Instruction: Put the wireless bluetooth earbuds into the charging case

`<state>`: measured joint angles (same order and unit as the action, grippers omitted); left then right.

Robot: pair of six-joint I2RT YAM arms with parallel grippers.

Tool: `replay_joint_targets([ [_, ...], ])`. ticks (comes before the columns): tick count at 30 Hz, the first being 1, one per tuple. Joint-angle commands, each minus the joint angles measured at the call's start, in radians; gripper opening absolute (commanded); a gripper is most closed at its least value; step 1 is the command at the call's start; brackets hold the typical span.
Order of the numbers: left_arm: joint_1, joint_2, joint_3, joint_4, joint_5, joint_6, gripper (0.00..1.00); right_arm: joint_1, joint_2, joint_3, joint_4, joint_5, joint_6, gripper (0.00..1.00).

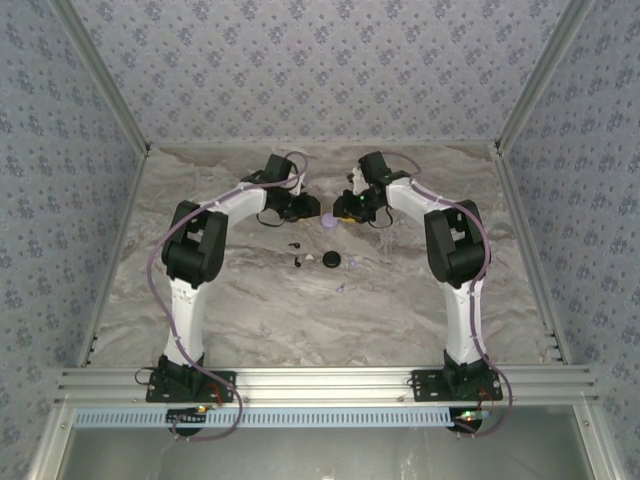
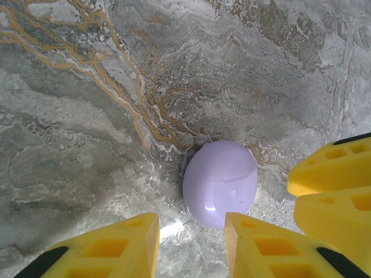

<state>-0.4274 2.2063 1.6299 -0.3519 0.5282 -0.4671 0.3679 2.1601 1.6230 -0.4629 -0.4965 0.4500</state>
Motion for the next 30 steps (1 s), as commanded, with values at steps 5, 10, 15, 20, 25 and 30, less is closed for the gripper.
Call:
replay_joint_targets([
  [5,-0.002,0.031,0.013,0.022,0.05,-0.018,0.35,-0.006,0.041,0.014,-0.001,-0.019,0.032,0.3],
  [10,-0.002,0.045,0.013,0.033,0.062,-0.025,0.35,-0.008,0.055,0.019,0.003,-0.024,0.036,0.28],
  [15,-0.002,0.065,0.018,0.048,0.081,-0.037,0.35,-0.014,0.067,0.02,0.009,-0.024,0.038,0.28],
  [20,-0.002,0.076,0.018,0.069,0.099,-0.054,0.35,-0.017,0.084,0.021,0.01,-0.028,0.04,0.27],
  [25,-0.002,0.082,0.015,0.079,0.106,-0.062,0.36,-0.019,0.086,0.011,0.013,-0.023,0.04,0.26],
  [30,-0.005,0.089,0.014,0.101,0.129,-0.077,0.36,-0.022,0.092,0.008,0.01,-0.022,0.036,0.26],
])
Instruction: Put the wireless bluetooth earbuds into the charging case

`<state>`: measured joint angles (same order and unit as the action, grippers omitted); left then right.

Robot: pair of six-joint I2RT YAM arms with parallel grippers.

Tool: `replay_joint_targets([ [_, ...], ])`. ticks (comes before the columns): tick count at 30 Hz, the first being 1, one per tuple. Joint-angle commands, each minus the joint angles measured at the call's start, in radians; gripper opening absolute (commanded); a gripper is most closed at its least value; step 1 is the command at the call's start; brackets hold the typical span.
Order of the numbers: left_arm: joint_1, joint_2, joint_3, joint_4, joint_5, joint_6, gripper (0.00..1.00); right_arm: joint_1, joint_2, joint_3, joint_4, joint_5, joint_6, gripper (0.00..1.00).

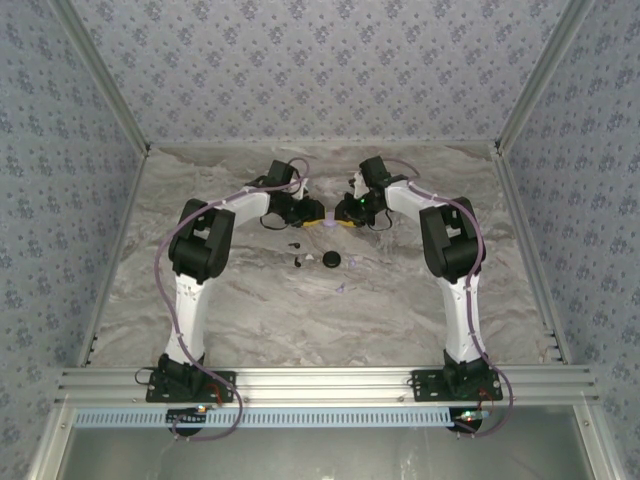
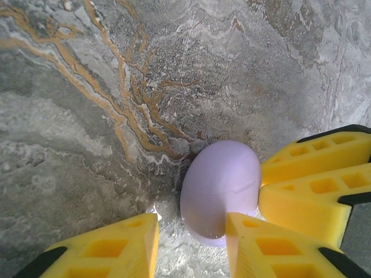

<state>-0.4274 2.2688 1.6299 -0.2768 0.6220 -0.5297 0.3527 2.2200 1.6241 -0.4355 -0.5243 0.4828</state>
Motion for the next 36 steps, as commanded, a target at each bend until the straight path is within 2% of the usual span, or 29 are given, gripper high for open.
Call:
replay_joint_targets([
  [1,-0.004,0.029,0.014,0.029,0.037,-0.016,0.37,-0.007,0.033,0.008,-0.018,0.004,0.002,0.25],
  [9,-0.006,0.049,0.005,0.095,0.088,-0.07,0.37,-0.01,0.041,0.008,-0.02,0.002,0.003,0.25],
  [26,-0.014,0.032,-0.049,0.165,0.113,-0.116,0.36,-0.022,0.041,-0.001,-0.001,-0.022,0.009,0.23],
  [36,-0.016,0.031,-0.054,0.159,0.094,-0.11,0.27,-0.024,0.02,-0.014,0.002,-0.025,0.005,0.24],
])
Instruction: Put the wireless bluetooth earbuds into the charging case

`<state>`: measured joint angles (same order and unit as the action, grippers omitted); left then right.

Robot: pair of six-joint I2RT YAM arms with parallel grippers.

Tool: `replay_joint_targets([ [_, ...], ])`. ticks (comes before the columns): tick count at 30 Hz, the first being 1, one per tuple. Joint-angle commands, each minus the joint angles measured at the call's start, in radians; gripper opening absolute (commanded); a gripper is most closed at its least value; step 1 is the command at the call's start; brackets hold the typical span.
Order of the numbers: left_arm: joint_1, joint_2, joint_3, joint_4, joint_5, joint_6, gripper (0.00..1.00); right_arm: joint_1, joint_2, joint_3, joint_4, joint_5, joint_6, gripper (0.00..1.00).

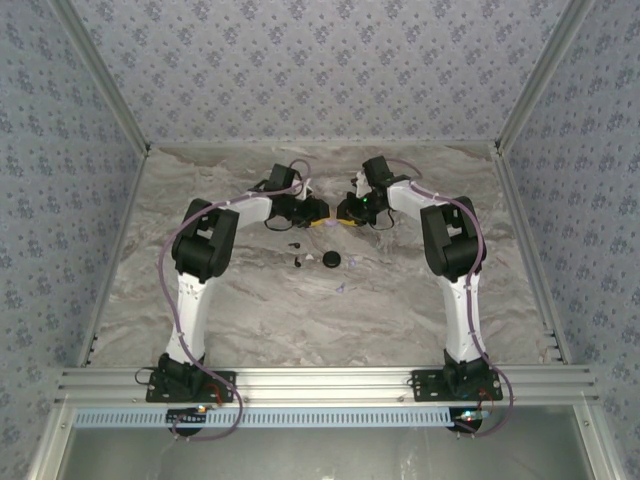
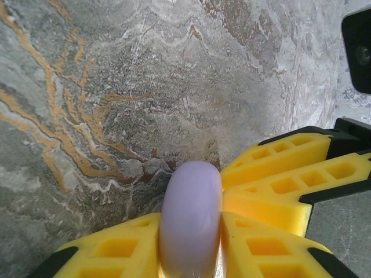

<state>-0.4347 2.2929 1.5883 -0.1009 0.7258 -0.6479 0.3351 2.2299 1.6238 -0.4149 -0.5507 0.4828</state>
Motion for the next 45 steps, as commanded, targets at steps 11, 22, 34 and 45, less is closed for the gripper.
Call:
replay_joint_targets([
  [11,0.011,-0.192,-0.15,0.07,-0.033,0.053,0.21,-0.047,-0.234,-0.185,0.072,-0.016,-0.059,0.36],
  [22,0.022,-0.461,-0.242,0.09,0.063,0.206,0.21,-0.115,-0.613,-0.521,0.381,-0.084,-0.207,0.56],
  [34,0.007,-0.687,-0.331,0.124,0.186,0.322,0.21,-0.096,-0.693,-0.406,0.212,-0.476,-0.352,0.58],
  [45,-0.027,-0.749,-0.35,0.111,0.237,0.372,0.21,-0.039,-0.685,-0.315,0.136,-0.599,-0.427,0.54],
])
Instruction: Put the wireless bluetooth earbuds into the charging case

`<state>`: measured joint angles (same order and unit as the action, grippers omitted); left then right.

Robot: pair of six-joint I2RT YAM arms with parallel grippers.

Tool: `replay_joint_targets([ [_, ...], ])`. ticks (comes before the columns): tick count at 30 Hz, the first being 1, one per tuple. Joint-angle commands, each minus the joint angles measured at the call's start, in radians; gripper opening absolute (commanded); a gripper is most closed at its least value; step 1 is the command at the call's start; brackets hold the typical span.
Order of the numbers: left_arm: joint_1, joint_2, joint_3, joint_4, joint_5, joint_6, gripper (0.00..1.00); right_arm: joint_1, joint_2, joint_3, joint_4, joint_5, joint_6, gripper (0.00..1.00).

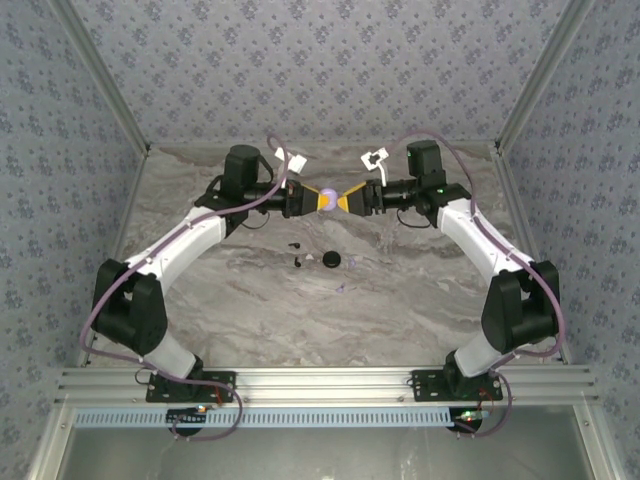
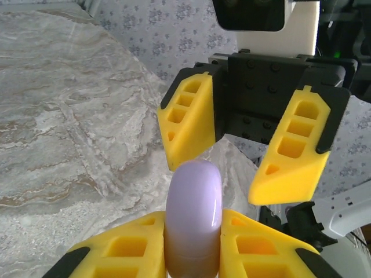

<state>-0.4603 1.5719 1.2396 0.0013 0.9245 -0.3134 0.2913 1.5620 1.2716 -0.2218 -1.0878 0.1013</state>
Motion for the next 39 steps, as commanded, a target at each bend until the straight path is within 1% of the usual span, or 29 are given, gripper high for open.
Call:
replay_joint_targets([
  [1,-0.004,-0.029,-0.002,0.009,0.04,0.037,0.21,0.005,-0.017,0.041,-0.063,-0.061,-0.049,0.54],
  [10,-0.02,-0.031,0.001,0.018,0.056,0.046,0.21,0.018,0.003,0.079,-0.133,-0.09,-0.101,0.5],
  [16,-0.027,-0.033,0.004,0.019,0.063,0.045,0.21,0.021,0.014,0.092,-0.142,-0.082,-0.103,0.48],
  [18,-0.028,-0.033,0.007,0.019,0.063,0.046,0.21,0.022,0.017,0.095,-0.146,-0.088,-0.104,0.46],
  [23,-0.036,-0.029,0.012,0.022,0.062,0.044,0.21,0.032,0.019,0.108,-0.168,-0.092,-0.124,0.44],
  [27,-0.039,-0.023,0.018,0.022,0.061,0.04,0.21,0.032,0.02,0.109,-0.174,-0.088,-0.13,0.39],
  [31,-0.043,-0.021,0.021,0.02,0.061,0.042,0.22,0.032,0.015,0.108,-0.168,-0.08,-0.126,0.29],
  [32,-0.041,-0.022,0.021,0.019,0.06,0.042,0.23,0.031,0.013,0.106,-0.165,-0.077,-0.122,0.28],
  [34,-0.042,-0.027,0.017,0.016,0.05,0.041,0.33,0.027,0.0,0.1,-0.149,-0.069,-0.111,0.26],
  [35,-0.042,-0.027,0.013,0.016,0.046,0.041,0.36,0.025,-0.006,0.097,-0.141,-0.069,-0.105,0.26],
  [39,-0.042,-0.035,0.002,0.019,0.034,0.037,0.44,0.016,-0.028,0.091,-0.12,-0.066,-0.088,0.26],
])
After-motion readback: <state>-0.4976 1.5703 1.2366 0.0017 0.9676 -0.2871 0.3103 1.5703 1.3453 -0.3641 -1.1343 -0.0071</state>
